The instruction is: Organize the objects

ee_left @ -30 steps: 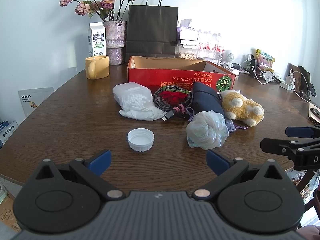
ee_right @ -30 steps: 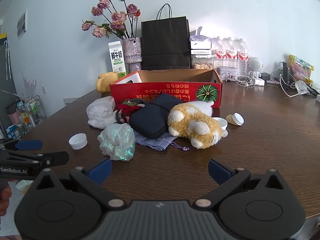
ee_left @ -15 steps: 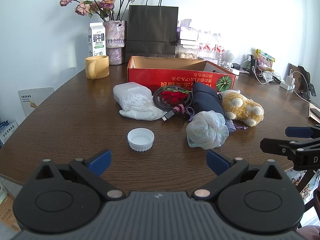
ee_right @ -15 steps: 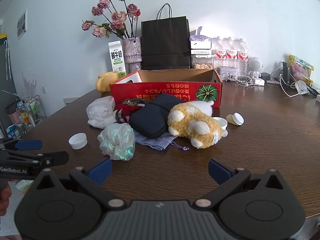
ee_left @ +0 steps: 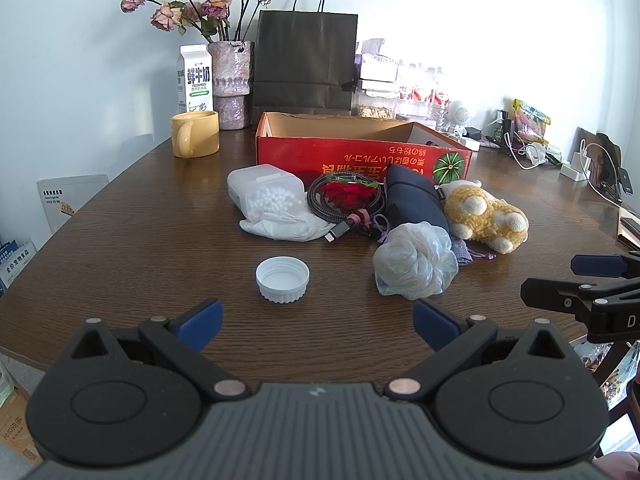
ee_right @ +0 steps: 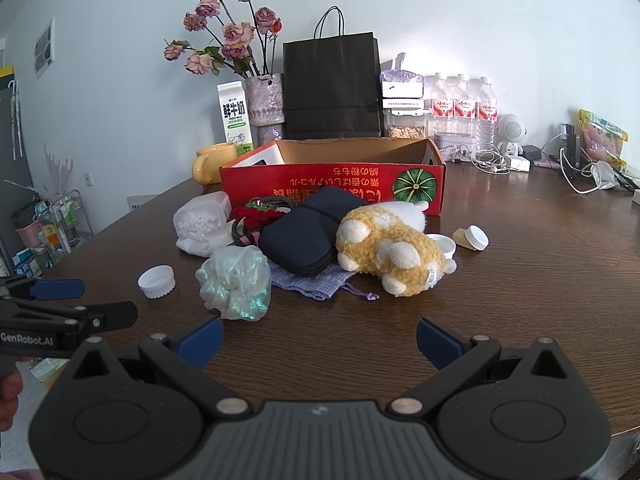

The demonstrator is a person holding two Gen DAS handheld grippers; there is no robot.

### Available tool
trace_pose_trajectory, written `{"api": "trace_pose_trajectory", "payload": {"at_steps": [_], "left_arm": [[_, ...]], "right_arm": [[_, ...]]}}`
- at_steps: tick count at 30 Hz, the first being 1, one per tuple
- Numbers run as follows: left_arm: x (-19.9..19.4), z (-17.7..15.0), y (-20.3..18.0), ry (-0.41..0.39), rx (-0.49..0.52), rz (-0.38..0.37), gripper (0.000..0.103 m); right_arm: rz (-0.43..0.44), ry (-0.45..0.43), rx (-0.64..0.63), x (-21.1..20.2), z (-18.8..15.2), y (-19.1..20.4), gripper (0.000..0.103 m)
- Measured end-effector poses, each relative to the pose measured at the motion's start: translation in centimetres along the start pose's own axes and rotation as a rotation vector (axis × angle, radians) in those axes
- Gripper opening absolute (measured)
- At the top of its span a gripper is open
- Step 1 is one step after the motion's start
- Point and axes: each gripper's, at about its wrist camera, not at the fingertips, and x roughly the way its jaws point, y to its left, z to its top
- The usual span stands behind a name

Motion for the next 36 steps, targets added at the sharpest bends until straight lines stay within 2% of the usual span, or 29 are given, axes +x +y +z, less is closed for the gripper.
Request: {"api": "trace_pose_trajectory", "payload": {"at_steps": [16, 36], "left_arm": [[0.0, 0.0, 0.1, 0.002, -0.001, 0.000, 0.103], [1.8, 0.4, 1.6, 0.016, -0.012, 0.028, 0.103]], "right_arm": [[0.004, 0.004, -0.003, 0.1, -0.2, 0.2, 0.103], [0.061, 0.040, -0.071, 3.1, 0.4, 2.3, 0.103]]}}
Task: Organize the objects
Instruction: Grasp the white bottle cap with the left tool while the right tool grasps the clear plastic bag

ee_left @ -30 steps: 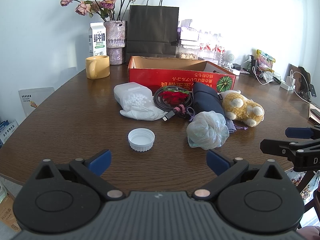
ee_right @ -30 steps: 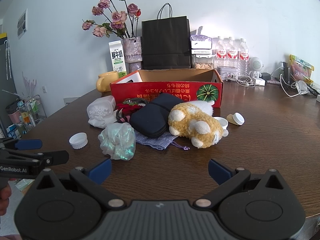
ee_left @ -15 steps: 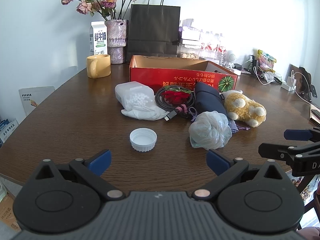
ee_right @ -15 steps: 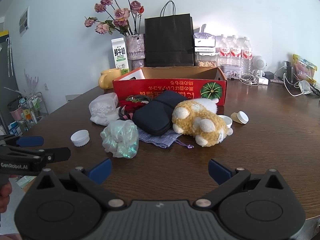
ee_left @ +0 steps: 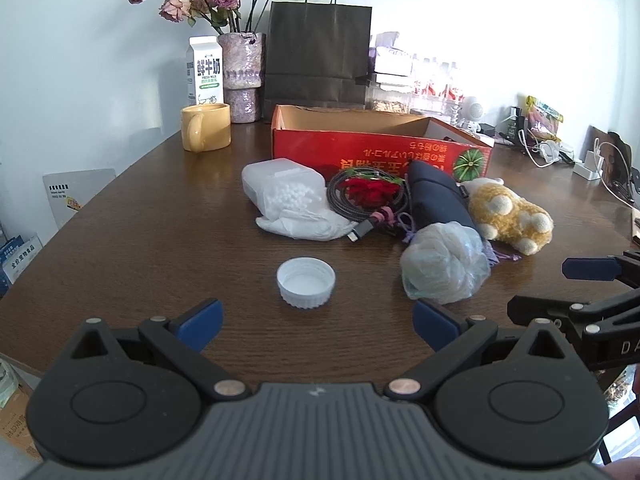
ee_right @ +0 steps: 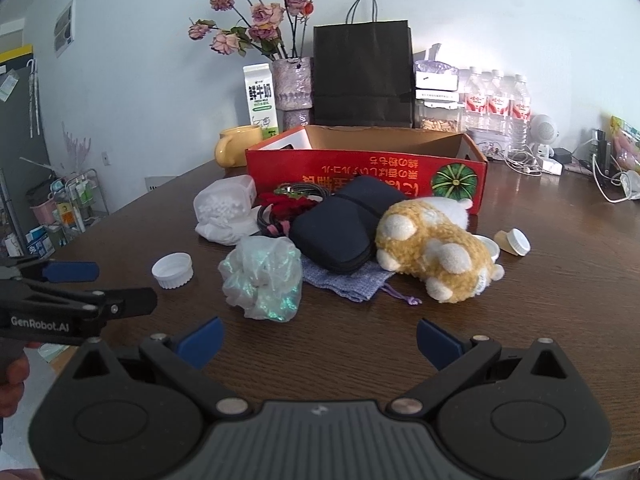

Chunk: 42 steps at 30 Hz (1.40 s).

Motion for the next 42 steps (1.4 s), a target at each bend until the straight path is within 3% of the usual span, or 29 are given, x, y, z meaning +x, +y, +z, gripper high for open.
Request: {"api": "trace_pose_trajectory", "payload": {"at_steps": [21, 27, 31, 33, 34, 35, 36, 39, 42], "left_arm": [[5.3, 1.4, 2.3, 0.042, 0.036, 0.005, 0.101], [6.3, 1.9, 2.2, 0.064, 0.050, -0.021, 0.086], [6.5, 1.9, 1.8, 0.073, 0.079, -0.043, 0.065], [6.4, 1.9, 1.6, 0.073, 0.090, -0.050, 0.052], [6.4, 2.0, 1.5, 0.073, 0.090, -0.054, 0.044], [6.4, 2.0, 1.4, 0.072, 0.090, -0.055, 0.041], [6.4, 2.1, 1.3, 0.074, 0.088, -0.053, 0.041], [6.4, 2.1, 1.2, 0.075, 0.084, -0.047, 0.041], [6.4, 2.1, 1.1, 0.077, 0.075, -0.044, 0.041]], "right_arm": [[0.055, 0.013, -0.056, 6.1, 1.9, 2.1, 0.103], [0.068, 0.006, -0.081, 7.1, 2.1, 2.1, 0.103], [0.089, -0.016, -0.098, 7.1, 2.2, 2.0, 0.099], [0.092, -0.024, -0.114, 7.1, 2.3, 2.0, 0.095], [0.093, -0.026, -0.122, 7.1, 2.4, 2.0, 0.090], [0.093, -0.030, -0.128, 7.1, 2.4, 2.0, 0.083], [0.095, -0.034, -0.132, 7.1, 2.3, 1.9, 0.080], [0.115, -0.031, -0.132, 7.0, 2.3, 1.6, 0.054], [0.136, -0.038, -0.127, 6.8, 2.2, 1.3, 0.049]]}}
